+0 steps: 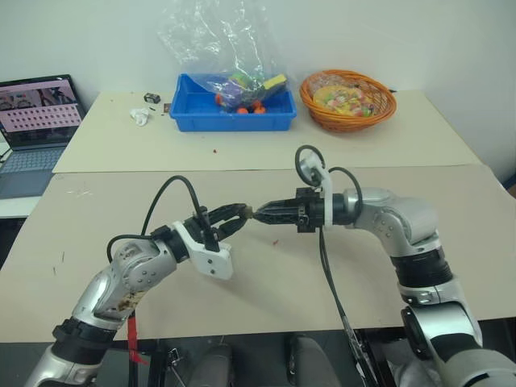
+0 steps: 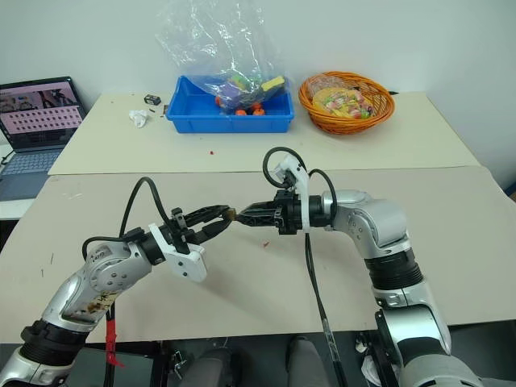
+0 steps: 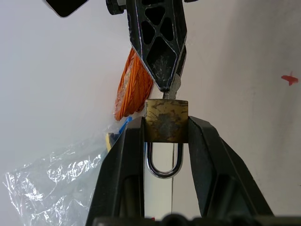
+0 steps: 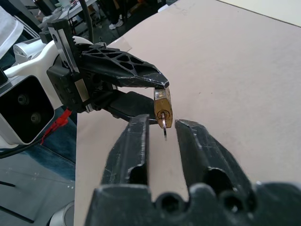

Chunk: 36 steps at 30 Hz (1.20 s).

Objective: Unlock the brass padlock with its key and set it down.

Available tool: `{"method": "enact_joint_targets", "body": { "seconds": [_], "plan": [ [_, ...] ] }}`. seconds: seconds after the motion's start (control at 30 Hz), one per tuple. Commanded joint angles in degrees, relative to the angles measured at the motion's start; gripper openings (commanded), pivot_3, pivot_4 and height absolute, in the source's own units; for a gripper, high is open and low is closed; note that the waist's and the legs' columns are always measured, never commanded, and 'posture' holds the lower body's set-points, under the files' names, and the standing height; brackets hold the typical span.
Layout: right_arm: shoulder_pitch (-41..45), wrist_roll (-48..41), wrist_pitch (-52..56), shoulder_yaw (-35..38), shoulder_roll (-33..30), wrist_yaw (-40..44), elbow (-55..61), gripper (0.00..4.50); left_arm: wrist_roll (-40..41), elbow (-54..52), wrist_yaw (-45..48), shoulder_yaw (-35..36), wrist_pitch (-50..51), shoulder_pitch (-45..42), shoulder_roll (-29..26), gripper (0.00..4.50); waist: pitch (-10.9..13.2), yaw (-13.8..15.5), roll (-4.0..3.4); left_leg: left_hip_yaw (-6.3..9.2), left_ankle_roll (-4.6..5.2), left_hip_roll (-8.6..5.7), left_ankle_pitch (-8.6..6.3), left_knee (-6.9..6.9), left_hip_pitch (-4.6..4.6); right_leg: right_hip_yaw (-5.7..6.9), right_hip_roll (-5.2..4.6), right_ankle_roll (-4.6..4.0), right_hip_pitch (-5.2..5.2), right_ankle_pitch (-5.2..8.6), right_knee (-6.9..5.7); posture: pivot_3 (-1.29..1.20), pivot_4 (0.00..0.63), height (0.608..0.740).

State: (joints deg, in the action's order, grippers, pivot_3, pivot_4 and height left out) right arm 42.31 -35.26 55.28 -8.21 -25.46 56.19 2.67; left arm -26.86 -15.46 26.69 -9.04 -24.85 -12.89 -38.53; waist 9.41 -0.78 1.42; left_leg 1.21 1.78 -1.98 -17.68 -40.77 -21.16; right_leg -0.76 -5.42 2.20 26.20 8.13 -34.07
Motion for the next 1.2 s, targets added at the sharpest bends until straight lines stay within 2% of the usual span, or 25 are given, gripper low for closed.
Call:
{"method": "enact_joint_targets", "body": {
  "seconds": [0.03, 0.43, 0.6, 0.77, 0.87, 1.03, 1.13, 1.2],
  "plan": [
    [1.1, -2.3, 0.9, 2.4, 0.4, -0.4, 1.4, 0.02, 1.0, -2.7, -0.1, 1.4, 0.2, 0.1, 0.0, 0.79, 0.0, 0.0, 0.00, 0.00, 0.00, 0.00, 0.00, 0.00, 0.00, 0.00, 0.00, 0.00, 0.00, 0.00, 0.00, 0.00, 0.150, 0.728],
    [1.2, -4.7, 3.6, 3.0, 1.1, -2.2, 1.8, 0.02, 0.9, -3.2, 0.1, 1.6, 0.3, 0.3, 0.1, 0.79, 0.0, 0.0, 0.00, 0.00, 0.00, 0.00, 0.00, 0.00, 0.00, 0.00, 0.00, 0.00, 0.00, 0.00, 0.00, 0.00, 0.150, 0.728],
    [4.3, -11.0, 20.9, 9.2, 6.0, -9.4, -4.9, 0.02, 0.7, -3.1, 0.1, 1.6, 0.3, 0.2, 0.2, 0.79, 0.0, -0.1, 0.00, 0.00, 0.00, 0.01, 0.00, 0.00, 0.01, -0.01, -0.01, 0.00, 0.00, 0.00, -0.01, 0.00, 0.150, 0.728],
    [7.4, -12.0, 32.3, 14.9, 10.0, -15.1, -11.2, 0.02, 0.6, -3.4, 0.3, 1.5, 0.6, 0.3, 0.5, 0.79, 0.0, 0.0, -0.02, 0.01, 0.00, 0.02, 0.00, 0.01, 0.00, -0.01, 0.00, -0.01, 0.02, -0.01, -0.03, 0.00, 0.150, 0.728],
    [8.5, -11.2, 34.4, 16.4, 10.5, -16.8, -13.5, 0.02, 0.7, -3.6, 0.3, 1.6, 0.8, 0.6, 0.6, 0.79, 0.0, 0.0, -0.03, 0.00, 0.01, 0.01, 0.00, 0.01, -0.04, 0.00, -0.01, -0.01, 0.03, -0.01, -0.06, 0.00, 0.150, 0.728],
    [7.5, -9.7, 29.1, 14.4, 9.8, -17.1, -10.1, 0.02, 0.7, -3.9, 0.4, 1.7, 1.1, 0.9, 0.9, 0.79, 0.0, -0.1, -0.03, 0.00, 0.01, 0.01, -0.01, 0.02, -0.05, 0.01, 0.00, 0.00, 0.03, -0.01, -0.05, 0.00, 0.150, 0.728],
    [6.8, -9.8, 27.3, 14.3, 9.8, -17.4, -7.6, 0.83, 0.7, -4.0, 0.4, 1.7, 1.3, 1.0, 1.0, 0.79, 0.0, -0.1, -0.03, 0.00, 0.01, 0.01, -0.01, 0.02, -0.05, 0.02, 0.01, 0.00, 0.03, -0.01, -0.06, 0.00, 0.150, 0.728],
    [6.4, -9.5, 25.8, 13.4, 9.4, -17.5, -5.9, 1.56, 0.7, -4.0, 0.5, 1.8, 1.4, 1.1, 1.1, 0.79, 0.0, -0.1, -0.03, 0.00, 0.01, 0.00, -0.01, 0.02, -0.05, 0.02, 0.01, 0.00, 0.03, -0.01, -0.06, 0.00, 0.150, 0.728]
  ]
}}
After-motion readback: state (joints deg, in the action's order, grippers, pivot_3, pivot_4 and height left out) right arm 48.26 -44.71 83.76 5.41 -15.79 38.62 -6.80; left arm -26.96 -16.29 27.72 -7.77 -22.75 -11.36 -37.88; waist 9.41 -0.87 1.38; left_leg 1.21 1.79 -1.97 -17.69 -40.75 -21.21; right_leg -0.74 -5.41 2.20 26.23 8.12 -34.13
